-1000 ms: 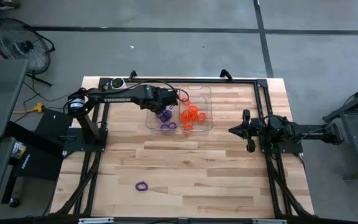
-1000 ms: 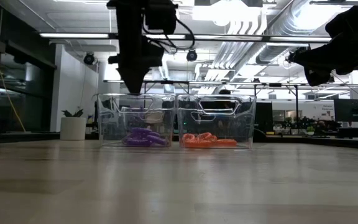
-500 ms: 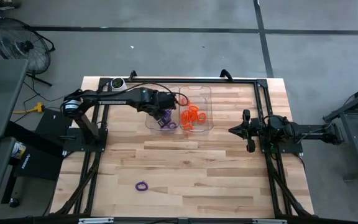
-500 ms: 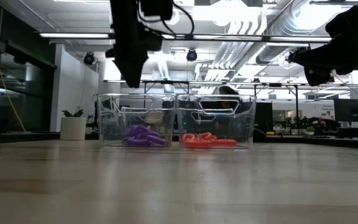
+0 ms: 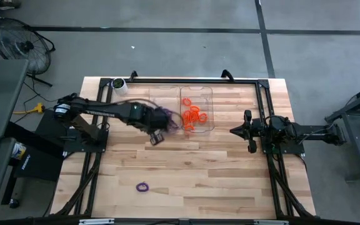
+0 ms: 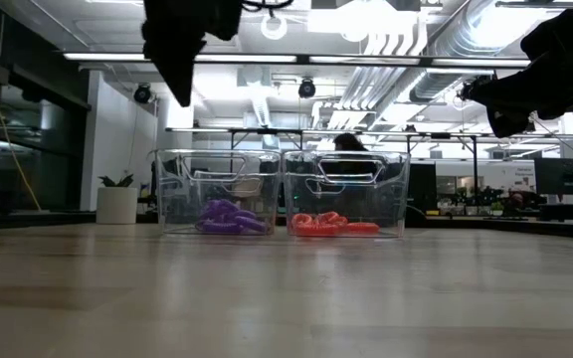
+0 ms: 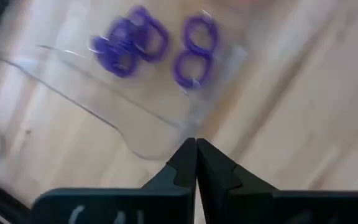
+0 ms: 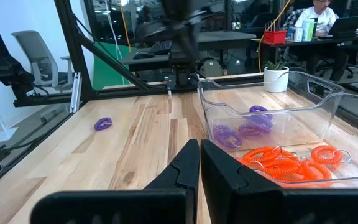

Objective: Sort spring keychains
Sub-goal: Put the purple spring keychain into the left transparent bin

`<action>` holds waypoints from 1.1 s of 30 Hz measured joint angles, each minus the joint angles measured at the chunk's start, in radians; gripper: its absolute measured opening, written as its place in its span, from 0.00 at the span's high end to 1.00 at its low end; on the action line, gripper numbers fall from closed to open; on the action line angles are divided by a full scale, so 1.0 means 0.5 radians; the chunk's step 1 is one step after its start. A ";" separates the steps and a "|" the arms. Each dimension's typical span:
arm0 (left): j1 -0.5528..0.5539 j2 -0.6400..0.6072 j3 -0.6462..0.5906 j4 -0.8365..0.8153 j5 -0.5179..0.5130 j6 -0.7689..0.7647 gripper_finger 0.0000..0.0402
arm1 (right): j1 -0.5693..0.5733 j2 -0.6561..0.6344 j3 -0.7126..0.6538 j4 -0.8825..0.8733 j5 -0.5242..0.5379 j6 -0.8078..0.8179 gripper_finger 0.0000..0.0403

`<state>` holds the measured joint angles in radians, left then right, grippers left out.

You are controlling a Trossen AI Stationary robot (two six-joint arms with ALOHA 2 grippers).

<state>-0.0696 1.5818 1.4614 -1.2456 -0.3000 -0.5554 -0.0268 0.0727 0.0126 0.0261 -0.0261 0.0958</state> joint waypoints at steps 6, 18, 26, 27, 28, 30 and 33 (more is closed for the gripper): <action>-0.317 -0.034 -0.045 -0.019 0.076 -0.140 1.00 | 0.001 -0.001 0.000 0.000 0.000 0.000 0.97; -0.911 -0.050 -0.258 0.027 0.285 -0.917 1.00 | 0.001 -0.001 0.000 0.000 0.000 0.000 0.97; -1.168 -0.042 -0.527 0.426 0.457 -1.151 1.00 | 0.000 -0.001 0.000 0.000 0.000 0.000 0.97; -1.189 -0.026 -0.556 0.484 0.485 -1.152 1.00 | 0.001 -0.001 0.000 0.000 0.000 0.000 0.97; -1.206 -0.002 -0.590 0.552 0.504 -1.155 1.00 | 0.000 0.000 0.000 0.000 0.000 0.000 0.97; -1.228 0.034 -0.647 0.653 0.544 -1.172 1.00 | 0.000 0.000 0.000 0.000 0.000 0.000 0.97; -1.238 0.098 -0.681 0.742 0.589 -1.203 1.00 | 0.000 -0.001 0.000 0.000 -0.001 0.000 0.97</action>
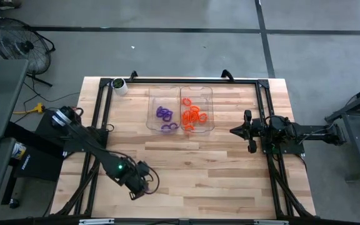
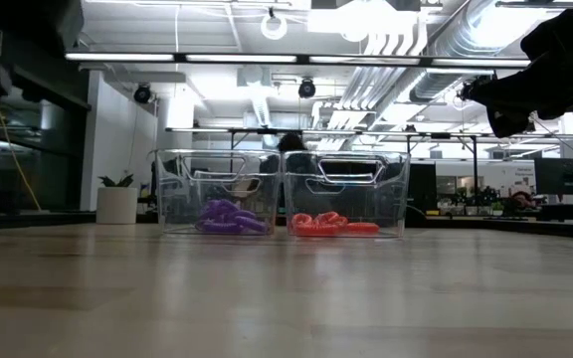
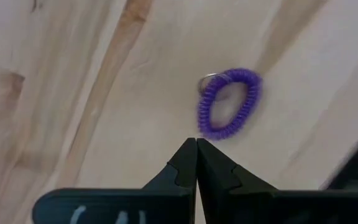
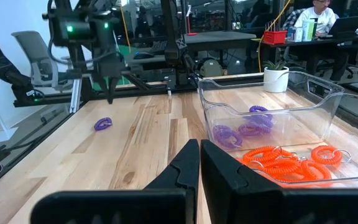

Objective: Sort spring keychains
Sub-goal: Put the purple spring keychain into the left transparent bin

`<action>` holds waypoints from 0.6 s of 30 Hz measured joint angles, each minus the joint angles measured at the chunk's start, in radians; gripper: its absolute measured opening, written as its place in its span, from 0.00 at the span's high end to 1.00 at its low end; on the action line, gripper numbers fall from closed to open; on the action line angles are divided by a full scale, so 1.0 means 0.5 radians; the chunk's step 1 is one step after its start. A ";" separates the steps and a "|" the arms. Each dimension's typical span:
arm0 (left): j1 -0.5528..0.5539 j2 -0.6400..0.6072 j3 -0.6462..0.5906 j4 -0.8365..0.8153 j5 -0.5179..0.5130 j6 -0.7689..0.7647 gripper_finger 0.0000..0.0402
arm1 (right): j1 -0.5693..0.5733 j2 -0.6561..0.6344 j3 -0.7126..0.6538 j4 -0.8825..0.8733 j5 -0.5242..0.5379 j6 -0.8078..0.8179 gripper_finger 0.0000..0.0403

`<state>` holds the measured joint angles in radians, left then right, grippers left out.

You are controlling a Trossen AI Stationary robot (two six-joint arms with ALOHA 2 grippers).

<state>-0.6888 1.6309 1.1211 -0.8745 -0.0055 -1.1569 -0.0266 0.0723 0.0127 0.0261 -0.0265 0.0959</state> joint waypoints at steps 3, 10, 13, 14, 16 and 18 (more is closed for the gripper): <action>0.001 0.082 -0.003 0.005 -0.004 -0.001 1.00 | 0.000 0.000 0.000 0.000 0.000 0.000 0.97; 0.002 0.200 -0.002 0.156 0.051 0.091 0.85 | -0.001 0.000 -0.001 0.000 0.000 0.000 0.97; 0.002 0.229 -0.002 0.165 0.048 0.081 0.75 | 0.000 0.000 0.000 0.000 0.001 0.000 0.97; 0.002 0.237 -0.002 0.165 0.047 0.069 0.72 | -0.001 0.000 -0.001 0.000 0.000 0.000 0.97; 0.002 0.251 -0.002 0.161 0.039 0.061 0.66 | 0.000 0.000 0.000 0.000 0.000 -0.001 0.97; 0.002 0.253 -0.002 0.158 0.027 0.060 0.61 | 0.000 0.000 0.000 0.000 0.001 0.000 0.97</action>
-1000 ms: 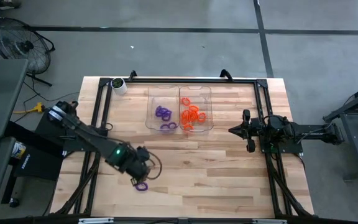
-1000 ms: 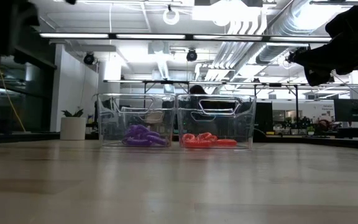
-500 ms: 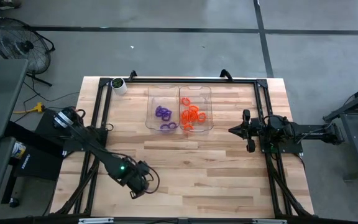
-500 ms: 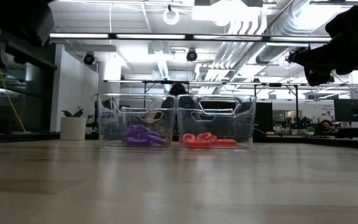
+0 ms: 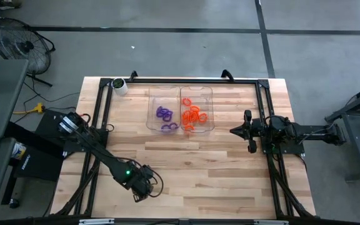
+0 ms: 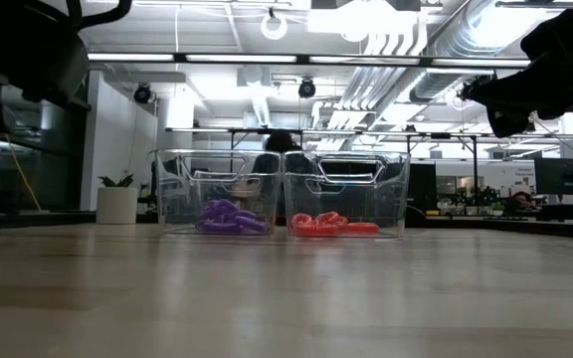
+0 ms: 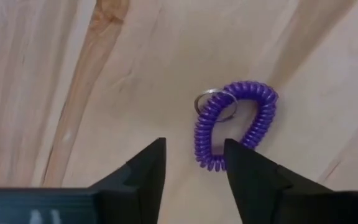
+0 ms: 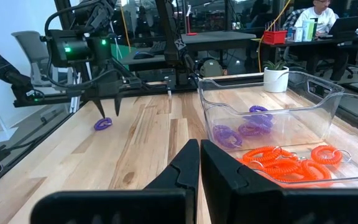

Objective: Sort spring keychains
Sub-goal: Put the purple spring keychain into the left transparent bin

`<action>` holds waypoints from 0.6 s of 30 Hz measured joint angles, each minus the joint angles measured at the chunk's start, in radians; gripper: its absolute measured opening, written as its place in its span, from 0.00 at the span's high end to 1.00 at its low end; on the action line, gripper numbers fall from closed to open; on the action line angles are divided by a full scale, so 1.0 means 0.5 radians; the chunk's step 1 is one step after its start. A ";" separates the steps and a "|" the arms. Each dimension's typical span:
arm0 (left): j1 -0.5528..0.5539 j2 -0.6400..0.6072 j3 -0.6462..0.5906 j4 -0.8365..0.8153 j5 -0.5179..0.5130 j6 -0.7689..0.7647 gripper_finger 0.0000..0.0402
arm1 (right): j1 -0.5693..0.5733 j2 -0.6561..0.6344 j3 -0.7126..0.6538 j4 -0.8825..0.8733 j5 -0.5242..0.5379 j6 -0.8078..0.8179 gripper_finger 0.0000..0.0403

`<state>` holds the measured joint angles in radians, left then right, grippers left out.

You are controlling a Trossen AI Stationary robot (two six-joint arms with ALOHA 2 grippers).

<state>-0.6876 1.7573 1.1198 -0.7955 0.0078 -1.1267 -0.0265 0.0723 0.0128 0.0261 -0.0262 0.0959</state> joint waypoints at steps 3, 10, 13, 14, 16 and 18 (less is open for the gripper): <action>0.000 0.000 0.000 0.006 -0.019 0.003 0.58 | 0.000 0.000 0.000 0.000 -0.001 0.000 0.97; 0.001 0.077 0.000 0.019 -0.013 0.027 0.58 | 0.000 0.000 0.000 0.000 -0.001 -0.001 0.97; 0.001 0.149 0.009 0.021 0.047 0.046 0.58 | -0.001 0.000 0.000 0.000 0.000 0.000 0.97; 0.002 0.168 0.012 0.015 0.054 0.046 0.58 | 0.000 0.000 0.000 0.000 -0.001 0.000 0.97; 0.002 0.211 0.012 0.015 0.062 0.046 0.58 | 0.000 0.000 -0.001 0.000 0.000 0.000 0.97; 0.002 0.234 0.013 0.014 0.067 0.066 0.58 | -0.001 0.000 0.000 0.000 0.000 -0.001 0.97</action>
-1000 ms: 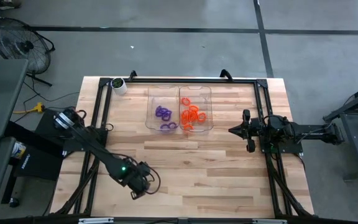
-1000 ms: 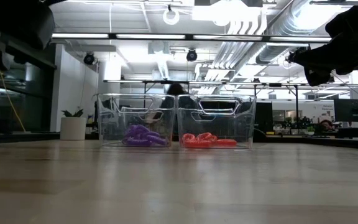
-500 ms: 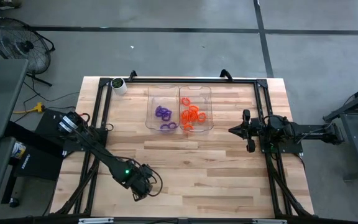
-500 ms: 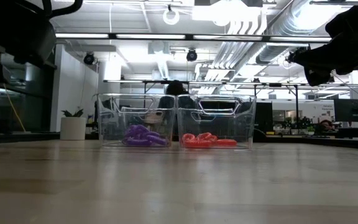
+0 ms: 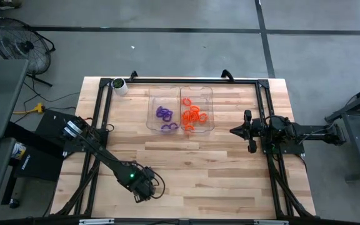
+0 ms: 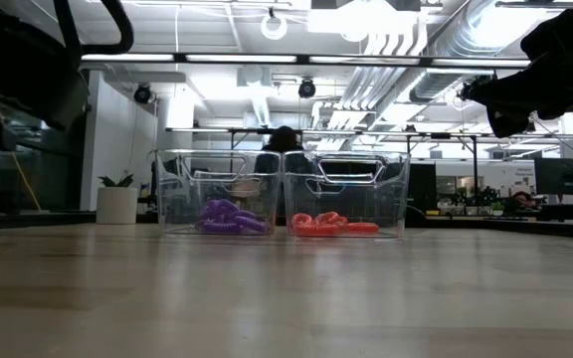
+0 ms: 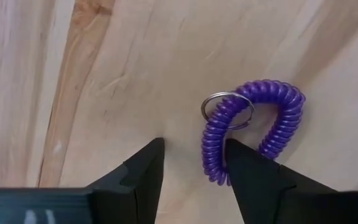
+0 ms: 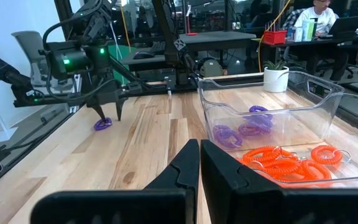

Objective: Sort spring keychains
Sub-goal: Put the purple spring keychain into the left transparent bin

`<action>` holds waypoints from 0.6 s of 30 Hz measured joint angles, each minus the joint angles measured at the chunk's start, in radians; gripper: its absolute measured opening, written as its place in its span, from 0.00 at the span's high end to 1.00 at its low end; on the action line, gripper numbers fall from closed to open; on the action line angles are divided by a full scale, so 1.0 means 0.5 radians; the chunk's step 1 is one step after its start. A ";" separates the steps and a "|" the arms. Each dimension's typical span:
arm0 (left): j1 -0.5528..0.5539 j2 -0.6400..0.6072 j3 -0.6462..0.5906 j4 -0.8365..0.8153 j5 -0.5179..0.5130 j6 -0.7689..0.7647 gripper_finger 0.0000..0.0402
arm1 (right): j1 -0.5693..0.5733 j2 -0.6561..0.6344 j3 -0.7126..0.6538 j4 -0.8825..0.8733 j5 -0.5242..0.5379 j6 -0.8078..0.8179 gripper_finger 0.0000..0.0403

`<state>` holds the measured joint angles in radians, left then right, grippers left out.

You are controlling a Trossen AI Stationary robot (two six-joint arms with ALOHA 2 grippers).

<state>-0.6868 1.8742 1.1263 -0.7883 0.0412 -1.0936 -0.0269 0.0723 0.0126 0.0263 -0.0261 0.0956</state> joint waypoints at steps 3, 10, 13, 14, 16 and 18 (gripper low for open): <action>0.000 0.003 -0.002 0.003 0.000 0.034 0.63 | 0.000 0.000 0.000 0.000 0.000 0.001 0.97; 0.001 0.009 -0.004 0.026 -0.001 0.039 0.92 | 0.000 0.000 0.000 0.000 -0.001 0.000 0.97; 0.001 0.009 -0.007 0.035 0.001 0.033 0.97 | 0.000 0.000 0.000 0.000 0.000 0.001 0.97; 0.008 0.009 -0.008 0.037 0.001 0.034 0.96 | 0.001 0.000 0.000 0.000 0.000 0.000 0.97; 0.032 0.009 -0.008 0.038 0.033 0.042 0.96 | 0.000 0.000 0.000 0.000 -0.001 0.000 0.97; 0.064 0.012 0.008 0.020 0.077 0.079 0.98 | 0.001 0.000 0.000 0.000 0.000 0.001 0.97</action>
<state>-0.6547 1.8803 1.1302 -0.7784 0.0795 -1.0540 -0.0265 0.0723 0.0124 0.0261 -0.0262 0.0959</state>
